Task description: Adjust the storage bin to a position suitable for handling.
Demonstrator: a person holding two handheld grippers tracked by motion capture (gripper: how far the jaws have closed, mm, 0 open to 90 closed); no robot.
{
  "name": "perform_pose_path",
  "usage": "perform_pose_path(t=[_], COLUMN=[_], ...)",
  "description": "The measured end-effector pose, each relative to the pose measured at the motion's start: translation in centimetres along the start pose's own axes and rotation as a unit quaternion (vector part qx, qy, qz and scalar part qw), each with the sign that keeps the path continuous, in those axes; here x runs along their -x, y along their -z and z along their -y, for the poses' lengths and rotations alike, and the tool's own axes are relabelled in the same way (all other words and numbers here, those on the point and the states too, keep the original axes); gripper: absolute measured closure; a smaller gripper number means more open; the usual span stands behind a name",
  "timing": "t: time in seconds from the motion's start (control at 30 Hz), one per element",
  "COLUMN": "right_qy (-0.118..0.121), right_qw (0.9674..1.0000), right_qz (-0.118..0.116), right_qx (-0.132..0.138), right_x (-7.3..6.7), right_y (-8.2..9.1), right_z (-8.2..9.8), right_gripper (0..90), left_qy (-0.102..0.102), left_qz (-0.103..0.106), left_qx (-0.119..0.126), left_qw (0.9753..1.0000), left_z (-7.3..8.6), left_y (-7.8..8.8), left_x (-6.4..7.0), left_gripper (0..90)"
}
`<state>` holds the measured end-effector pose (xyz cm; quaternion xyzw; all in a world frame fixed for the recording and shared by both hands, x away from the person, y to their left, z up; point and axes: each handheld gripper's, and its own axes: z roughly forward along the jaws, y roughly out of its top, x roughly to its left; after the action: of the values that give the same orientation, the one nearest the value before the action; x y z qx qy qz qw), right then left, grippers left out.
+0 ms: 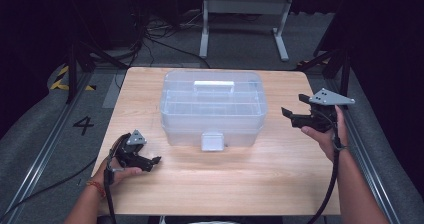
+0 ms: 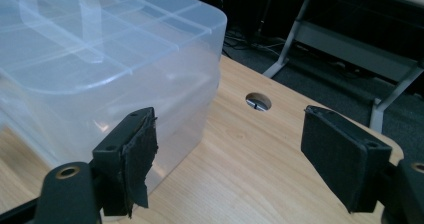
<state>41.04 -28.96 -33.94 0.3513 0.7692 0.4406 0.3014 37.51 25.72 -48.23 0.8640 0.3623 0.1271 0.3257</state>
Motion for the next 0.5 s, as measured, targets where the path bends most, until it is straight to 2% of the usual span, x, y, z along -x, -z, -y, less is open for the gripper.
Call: perform_pose_path(t=[0.4,0.5], right_qy=[-0.001,0.008], right_qw=[0.9999,0.9998], right_qz=[-0.011,-0.015], right_qx=[0.012,0.013], right_x=[-0.6,-1.1], right_y=[-1.0,-1.4], right_z=[-2.2,-3.0], right_gripper=[24.8,24.8], left_qy=[0.0,0.0], left_qz=[-0.002,-0.002], left_qx=[0.0,0.001], left_qw=[1.0,1.0], left_z=[0.0,0.0], left_y=[0.0,0.0], left_x=[0.0,0.0], left_gripper=[2.6,2.6])
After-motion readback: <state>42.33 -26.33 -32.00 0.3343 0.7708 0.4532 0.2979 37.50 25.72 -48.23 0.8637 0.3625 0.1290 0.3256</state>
